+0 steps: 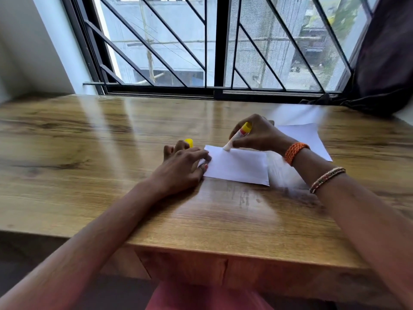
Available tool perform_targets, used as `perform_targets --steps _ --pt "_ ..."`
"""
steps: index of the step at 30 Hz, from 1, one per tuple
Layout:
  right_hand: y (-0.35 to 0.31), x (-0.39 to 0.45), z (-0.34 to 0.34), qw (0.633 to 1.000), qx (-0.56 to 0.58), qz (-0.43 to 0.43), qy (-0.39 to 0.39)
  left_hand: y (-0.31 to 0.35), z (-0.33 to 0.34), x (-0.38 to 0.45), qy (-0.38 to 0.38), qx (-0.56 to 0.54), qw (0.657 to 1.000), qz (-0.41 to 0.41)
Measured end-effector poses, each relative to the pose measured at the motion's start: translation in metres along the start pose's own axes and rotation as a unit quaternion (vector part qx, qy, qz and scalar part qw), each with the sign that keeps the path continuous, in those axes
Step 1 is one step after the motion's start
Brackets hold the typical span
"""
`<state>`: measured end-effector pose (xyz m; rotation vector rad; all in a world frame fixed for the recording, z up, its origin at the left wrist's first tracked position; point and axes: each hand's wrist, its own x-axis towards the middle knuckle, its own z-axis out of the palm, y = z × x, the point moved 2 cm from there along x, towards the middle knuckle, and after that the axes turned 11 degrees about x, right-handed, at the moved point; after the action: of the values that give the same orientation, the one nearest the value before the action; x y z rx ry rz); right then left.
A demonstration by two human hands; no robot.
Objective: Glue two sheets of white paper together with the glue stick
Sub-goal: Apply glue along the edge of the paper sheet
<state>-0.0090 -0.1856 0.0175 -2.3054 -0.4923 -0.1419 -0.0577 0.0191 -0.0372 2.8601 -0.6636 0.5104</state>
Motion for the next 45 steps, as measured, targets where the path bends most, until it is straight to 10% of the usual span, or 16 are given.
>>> perform_targets --steps 37,45 --pt "0.036 -0.054 -0.049 0.995 -0.003 0.072 0.073 0.013 -0.016 -0.002 0.066 0.069 0.995 0.000" --pt "0.036 -0.055 -0.049 0.994 -0.001 0.073 0.083 0.061 -0.013 0.023 -0.008 -0.068 0.994 0.082"
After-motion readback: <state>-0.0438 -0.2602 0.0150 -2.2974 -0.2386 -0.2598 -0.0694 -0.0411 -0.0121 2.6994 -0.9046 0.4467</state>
